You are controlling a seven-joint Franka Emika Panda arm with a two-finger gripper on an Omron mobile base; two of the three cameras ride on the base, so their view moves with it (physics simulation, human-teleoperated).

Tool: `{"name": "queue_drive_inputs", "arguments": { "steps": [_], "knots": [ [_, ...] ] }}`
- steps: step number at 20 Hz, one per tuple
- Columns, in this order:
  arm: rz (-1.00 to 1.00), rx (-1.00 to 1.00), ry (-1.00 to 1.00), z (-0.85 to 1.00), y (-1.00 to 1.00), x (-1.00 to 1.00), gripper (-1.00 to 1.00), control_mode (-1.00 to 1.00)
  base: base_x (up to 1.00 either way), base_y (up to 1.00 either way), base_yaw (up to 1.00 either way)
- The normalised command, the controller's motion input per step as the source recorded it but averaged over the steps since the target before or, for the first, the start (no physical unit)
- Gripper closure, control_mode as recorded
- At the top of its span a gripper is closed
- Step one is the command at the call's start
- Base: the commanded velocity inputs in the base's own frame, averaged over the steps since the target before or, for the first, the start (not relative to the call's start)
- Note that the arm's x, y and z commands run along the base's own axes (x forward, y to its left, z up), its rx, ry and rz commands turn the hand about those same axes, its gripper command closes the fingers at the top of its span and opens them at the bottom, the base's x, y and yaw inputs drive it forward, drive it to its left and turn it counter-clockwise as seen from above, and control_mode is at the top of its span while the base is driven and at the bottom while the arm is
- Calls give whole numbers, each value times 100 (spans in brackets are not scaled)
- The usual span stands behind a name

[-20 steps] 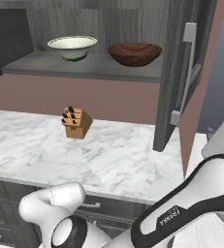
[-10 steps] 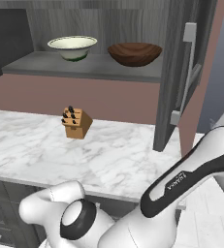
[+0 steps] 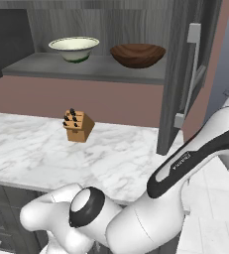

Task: Open the cabinet. Pick the bowls from the counter and place them in the cabinet. Then close the cabinet.

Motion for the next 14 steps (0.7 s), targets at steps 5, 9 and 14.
{"name": "queue_drive_inputs", "arguments": {
  "steps": [5, 9, 14],
  "knots": [
    [17, 6, -4, 0, 60, -2, -100, -100, 0, 0, 0],
    [23, 14, -22, 0, 78, -4, -100, -100, 0, 0, 0],
    [23, 17, -30, -6, 97, 2, -100, -100, 0, 0, 0]
  ]
}}
